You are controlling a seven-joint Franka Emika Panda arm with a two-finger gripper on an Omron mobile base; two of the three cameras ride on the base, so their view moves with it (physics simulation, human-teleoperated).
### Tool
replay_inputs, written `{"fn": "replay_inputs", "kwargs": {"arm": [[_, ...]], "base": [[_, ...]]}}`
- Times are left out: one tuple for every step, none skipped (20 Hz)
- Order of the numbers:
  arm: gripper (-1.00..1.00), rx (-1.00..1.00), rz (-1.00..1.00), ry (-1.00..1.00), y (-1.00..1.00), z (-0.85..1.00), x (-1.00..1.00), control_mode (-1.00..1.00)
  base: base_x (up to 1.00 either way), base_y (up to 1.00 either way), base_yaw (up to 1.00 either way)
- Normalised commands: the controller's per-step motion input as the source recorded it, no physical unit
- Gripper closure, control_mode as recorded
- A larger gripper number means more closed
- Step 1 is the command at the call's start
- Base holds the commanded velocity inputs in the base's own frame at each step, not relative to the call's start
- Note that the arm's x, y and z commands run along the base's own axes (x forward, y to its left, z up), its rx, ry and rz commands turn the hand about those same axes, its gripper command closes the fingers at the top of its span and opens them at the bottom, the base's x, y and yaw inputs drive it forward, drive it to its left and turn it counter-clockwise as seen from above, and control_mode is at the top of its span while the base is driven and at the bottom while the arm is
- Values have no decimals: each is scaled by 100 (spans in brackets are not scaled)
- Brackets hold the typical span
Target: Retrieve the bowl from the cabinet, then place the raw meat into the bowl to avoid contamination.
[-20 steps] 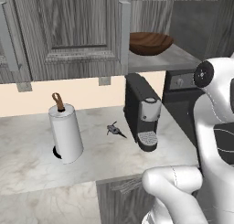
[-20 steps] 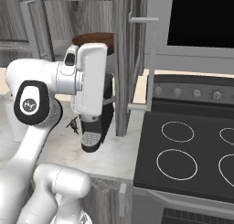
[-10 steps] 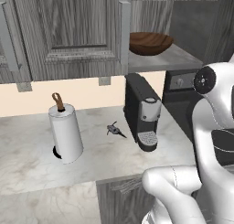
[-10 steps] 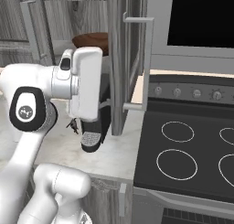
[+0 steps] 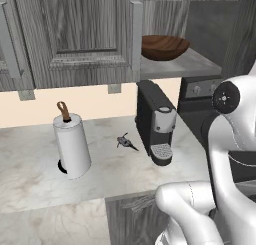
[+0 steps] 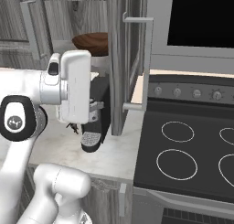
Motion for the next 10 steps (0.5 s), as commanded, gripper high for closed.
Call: {"fn": "replay_inputs", "kwargs": {"arm": [[-100,0,8,0,37,0,-19,-100],[-100,0,8,0,40,0,-19,-100],[-100,0,8,0,39,0,-18,-100],[-100,0,8,0,40,0,-19,-100],[-100,1,8,0,40,0,-18,-100],[-100,1,8,0,39,0,-17,-100],[-100,2,8,0,38,0,-14,-100],[-100,3,8,0,38,0,-11,-100],[-100,4,9,0,38,0,-11,-100],[-100,5,9,0,36,0,-9,-100]], "base": [[0,0,0],[0,0,0],[0,0,0],[0,0,0],[0,0,0],[0,0,0],[0,0,0],[0,0,0],[0,0,0],[0,0,0]]}}
